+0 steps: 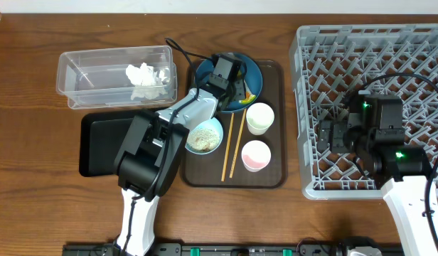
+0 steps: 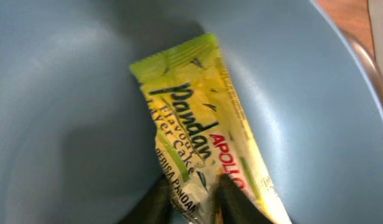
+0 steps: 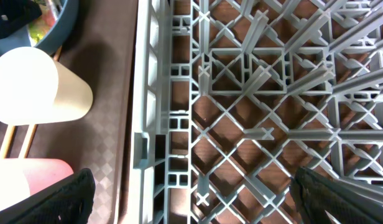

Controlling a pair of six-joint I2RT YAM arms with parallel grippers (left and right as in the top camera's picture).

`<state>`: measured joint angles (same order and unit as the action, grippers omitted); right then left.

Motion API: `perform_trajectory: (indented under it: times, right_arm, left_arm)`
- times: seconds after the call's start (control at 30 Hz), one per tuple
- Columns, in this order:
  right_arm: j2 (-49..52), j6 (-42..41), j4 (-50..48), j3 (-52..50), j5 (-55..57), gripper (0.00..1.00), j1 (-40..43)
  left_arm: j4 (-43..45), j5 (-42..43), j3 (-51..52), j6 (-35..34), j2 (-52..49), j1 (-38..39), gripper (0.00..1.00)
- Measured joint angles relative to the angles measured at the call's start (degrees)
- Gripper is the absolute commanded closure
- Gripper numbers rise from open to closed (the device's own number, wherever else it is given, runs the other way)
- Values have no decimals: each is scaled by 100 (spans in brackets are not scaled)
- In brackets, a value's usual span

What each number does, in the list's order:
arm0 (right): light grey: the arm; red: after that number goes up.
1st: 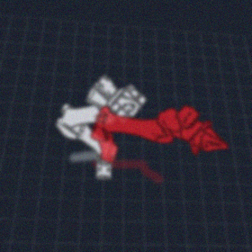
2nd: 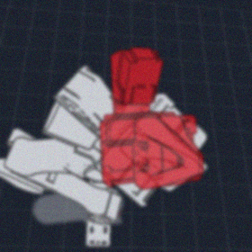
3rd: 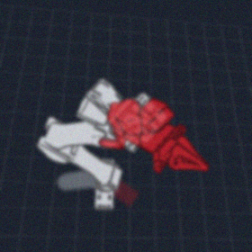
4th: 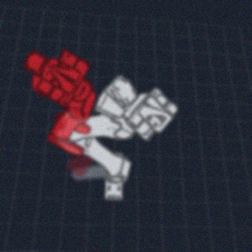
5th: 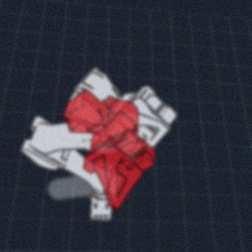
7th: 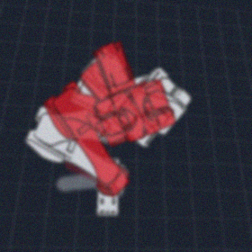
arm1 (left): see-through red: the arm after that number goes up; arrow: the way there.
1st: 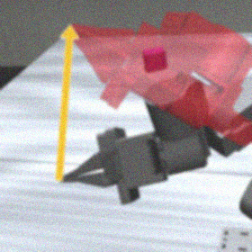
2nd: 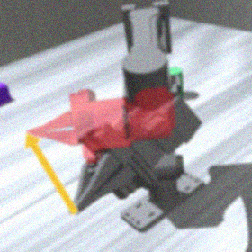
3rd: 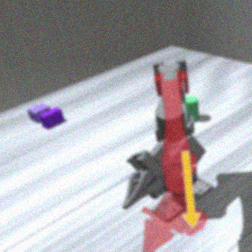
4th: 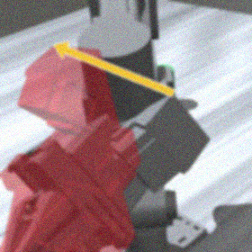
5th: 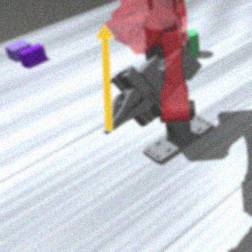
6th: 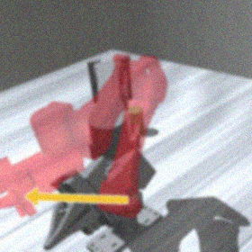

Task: Sort waste into correct bins and load items into the dishwasher rack
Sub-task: 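Grasp the yellow-green snack wrapper on the blue plate with the left gripper, then carry the wrapper left and release it into the clear bin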

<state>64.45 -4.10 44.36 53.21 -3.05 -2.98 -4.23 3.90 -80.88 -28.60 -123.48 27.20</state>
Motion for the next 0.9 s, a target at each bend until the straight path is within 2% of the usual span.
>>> perform_trajectory:
  times: [0.2, 0.47, 0.7, 0.9]
  right_arm:
    - [0, 0, 0, 0, 2, 1, 0]
    - [0, 0, 13, 4, 2, 1, 0]
    - [0, 0, 24, 9, 2, 1, 0]
    - [0, 0, 26, 11, 2, 1, 0]
  left_arm:
    - [-238, 2, 0, 166, 42, -90, 94]
    - [-1012, 0, 0, 372, 719, -446, 94]
    - [-1543, -22, 0, 1025, 1832, -929, 94]
    - [-2203, -433, 0, 1237, 2605, -1543, 94]
